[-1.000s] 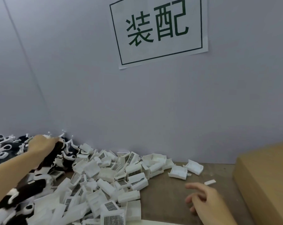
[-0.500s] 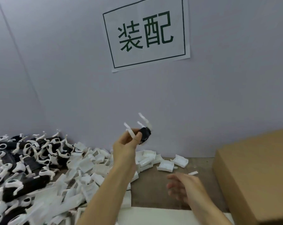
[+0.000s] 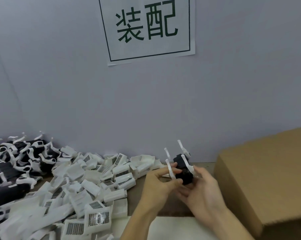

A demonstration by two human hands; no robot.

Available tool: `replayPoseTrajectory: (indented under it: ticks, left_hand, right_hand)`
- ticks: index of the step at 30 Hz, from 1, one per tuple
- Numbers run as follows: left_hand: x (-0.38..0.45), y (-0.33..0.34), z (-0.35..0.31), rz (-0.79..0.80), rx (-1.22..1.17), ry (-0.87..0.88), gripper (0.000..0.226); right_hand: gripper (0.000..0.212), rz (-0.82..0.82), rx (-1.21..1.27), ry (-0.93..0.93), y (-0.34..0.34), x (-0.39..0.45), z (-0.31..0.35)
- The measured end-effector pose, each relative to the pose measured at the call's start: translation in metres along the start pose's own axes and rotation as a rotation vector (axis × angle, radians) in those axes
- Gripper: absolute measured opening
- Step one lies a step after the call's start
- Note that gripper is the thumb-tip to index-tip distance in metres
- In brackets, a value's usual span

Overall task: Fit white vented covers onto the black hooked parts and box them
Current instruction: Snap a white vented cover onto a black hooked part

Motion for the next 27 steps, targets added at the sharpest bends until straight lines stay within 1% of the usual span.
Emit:
replayPoseTrajectory:
  ticks: [2, 3, 5, 6, 7, 8, 9, 10, 11, 12, 13, 15, 17, 19, 21, 22, 24, 25, 27]
  left_hand:
    - [0.001, -0.005, 0.002, 0.038, 0.025, -0.012, 0.031]
    - [0.001, -0.006, 0.004, 0.025, 0.014, -0.023, 0.036]
    - [0.005, -0.011, 0.006, -0.107, -0.044, -0.115, 0.046]
    - [0.007, -0.014, 0.008, -0.161, -0.097, -0.174, 0.045]
    - [0.009, -0.015, 0.009, -0.177, -0.151, -0.211, 0.038]
    - [0.009, -0.014, 0.009, -0.164, -0.203, -0.236, 0.029]
    - [0.009, -0.012, 0.009, -0.13, -0.253, -0.255, 0.024]
    - [0.008, -0.011, 0.008, -0.102, -0.309, -0.272, 0.025]
    - [0.007, -0.01, 0.009, -0.093, -0.381, -0.29, 0.028]
    - [0.007, -0.01, 0.009, -0.096, -0.451, -0.299, 0.03]
    - [0.008, -0.01, 0.01, -0.103, -0.505, -0.307, 0.03]
    - [0.01, -0.009, 0.012, -0.114, -0.582, -0.334, 0.032]
    - [0.011, -0.007, 0.015, -0.086, -0.636, -0.348, 0.04]
    - [0.01, -0.003, 0.016, -0.036, -0.619, -0.32, 0.055]
    - [0.008, 0.0, 0.016, 0.005, -0.538, -0.266, 0.06]
    - [0.008, 0.0, 0.016, 0.015, -0.49, -0.245, 0.059]
    - [0.009, 0.0, 0.016, 0.024, -0.402, -0.22, 0.047]
    - [0.009, 0.001, 0.018, 0.026, -0.37, -0.215, 0.039]
    - [0.009, 0.001, 0.018, 0.039, -0.322, -0.2, 0.029]
  right_hand:
    - [0.034, 0.027, 0.0, -0.073, 0.0, 0.001, 0.004]
    - [0.027, 0.044, -0.029, -0.105, 0.0, 0.001, 0.005]
    - [0.012, 0.023, -0.192, -0.189, -0.003, 0.004, 0.004]
    - [0.01, -0.007, -0.35, -0.249, -0.004, 0.004, 0.003]
    - [0.018, -0.026, -0.544, -0.315, -0.003, 0.003, 0.003]
    - [0.031, -0.005, -0.72, -0.375, -0.001, 0.0, 0.0]
    - [0.045, 0.069, -0.851, -0.421, 0.002, -0.002, -0.004]
    - [0.054, 0.165, -0.957, -0.447, 0.007, -0.005, -0.009]
    - [0.06, 0.252, -1.052, -0.458, 0.012, -0.007, -0.015]
    - [0.063, 0.303, -1.133, -0.472, 0.015, -0.009, -0.02]
    - [0.063, 0.318, -1.196, -0.495, 0.017, -0.009, -0.023]
    - [0.063, 0.292, -1.273, -0.531, 0.018, -0.007, -0.026]
    - [0.064, 0.248, -1.285, -0.506, 0.017, -0.006, -0.027]
    - [0.055, 0.23, -1.264, -0.475, 0.018, -0.005, -0.024]
    - [0.042, 0.231, -1.241, -0.486, 0.021, -0.007, -0.02]
    - [0.036, 0.226, -1.238, -0.511, 0.022, -0.008, -0.017]
    - [0.021, 0.205, -1.243, -0.572, 0.023, -0.01, -0.013]
    - [0.017, 0.191, -1.247, -0.587, 0.023, -0.011, -0.011]
    - [0.016, 0.176, -1.258, -0.582, 0.022, -0.011, -0.01]
Point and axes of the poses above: each hand's wrist, its own x-axis towards the middle knuckle, its own y-axis out of the palm, z = x × y, the point moved 2 cm from there along x, towards the middle knuckle, and after that the axes turned 9 degrees about -y, right-handed, at the moved point
